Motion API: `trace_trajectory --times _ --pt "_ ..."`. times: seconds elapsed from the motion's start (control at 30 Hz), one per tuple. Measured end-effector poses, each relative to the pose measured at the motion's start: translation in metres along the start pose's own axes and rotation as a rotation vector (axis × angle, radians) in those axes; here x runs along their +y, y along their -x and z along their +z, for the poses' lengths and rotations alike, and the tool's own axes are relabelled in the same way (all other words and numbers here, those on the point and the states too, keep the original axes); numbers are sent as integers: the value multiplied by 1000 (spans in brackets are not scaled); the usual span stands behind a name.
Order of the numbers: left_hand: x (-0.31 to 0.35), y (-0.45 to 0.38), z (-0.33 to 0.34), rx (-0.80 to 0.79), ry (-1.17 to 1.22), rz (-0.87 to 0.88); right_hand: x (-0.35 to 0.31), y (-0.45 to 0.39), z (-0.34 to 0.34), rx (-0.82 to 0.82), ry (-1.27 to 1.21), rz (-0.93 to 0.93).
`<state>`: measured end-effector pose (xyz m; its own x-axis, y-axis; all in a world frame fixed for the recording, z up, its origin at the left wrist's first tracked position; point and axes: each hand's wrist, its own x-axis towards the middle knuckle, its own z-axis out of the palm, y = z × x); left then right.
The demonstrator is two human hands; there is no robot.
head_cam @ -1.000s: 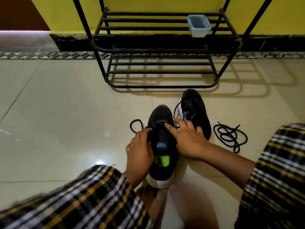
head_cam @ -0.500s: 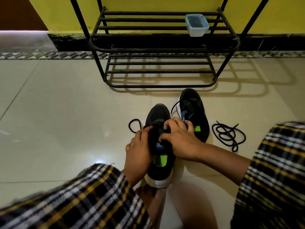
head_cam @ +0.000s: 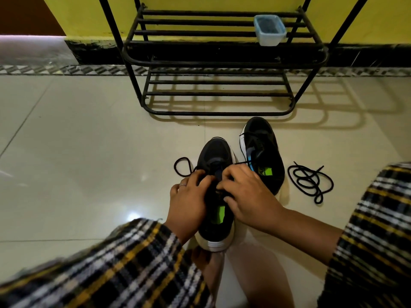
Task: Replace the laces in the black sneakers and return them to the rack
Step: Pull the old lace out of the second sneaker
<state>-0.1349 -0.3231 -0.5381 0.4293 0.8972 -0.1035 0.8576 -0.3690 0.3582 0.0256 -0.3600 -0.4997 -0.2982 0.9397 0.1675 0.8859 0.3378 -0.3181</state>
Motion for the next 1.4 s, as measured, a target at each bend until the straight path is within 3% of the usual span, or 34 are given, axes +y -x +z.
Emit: trace_trajectory --times 0.17,0.3,0.4,0.53,0.63,0.73,0.8,0.87,0.97,1.23,1.4 --pt "-1 0 -8 -8 10 5 -7 0 -1 -9 137 82" --pt "4 -9 -19 -14 31 -1 -15 7 0 39 415 -196" --pt "9 -18 -31 42 335 -95 -15 11 8 -23 490 -356" --pt "11 -28 -51 74 976 -221 -11 12 20 -178 443 -428" --pt "6 -28 -50 46 794 -132 -10 10 24 -220 387 -415" --pt "6 -26 -38 -91 376 38 -9 11 25 -205 357 -428" --pt "14 -24 -34 -205 7 63 -10 14 24 -217 343 -434" --pt "23 -22 -32 -238 -195 95 -10 17 23 -213 320 -421" --pt "30 -25 -30 -256 -143 24 -9 19 23 -252 307 -391" --pt "33 -38 -24 -264 370 -322 -10 16 18 -325 315 -404" --pt "37 -34 -22 -180 543 -422 -11 18 18 -341 285 -420"
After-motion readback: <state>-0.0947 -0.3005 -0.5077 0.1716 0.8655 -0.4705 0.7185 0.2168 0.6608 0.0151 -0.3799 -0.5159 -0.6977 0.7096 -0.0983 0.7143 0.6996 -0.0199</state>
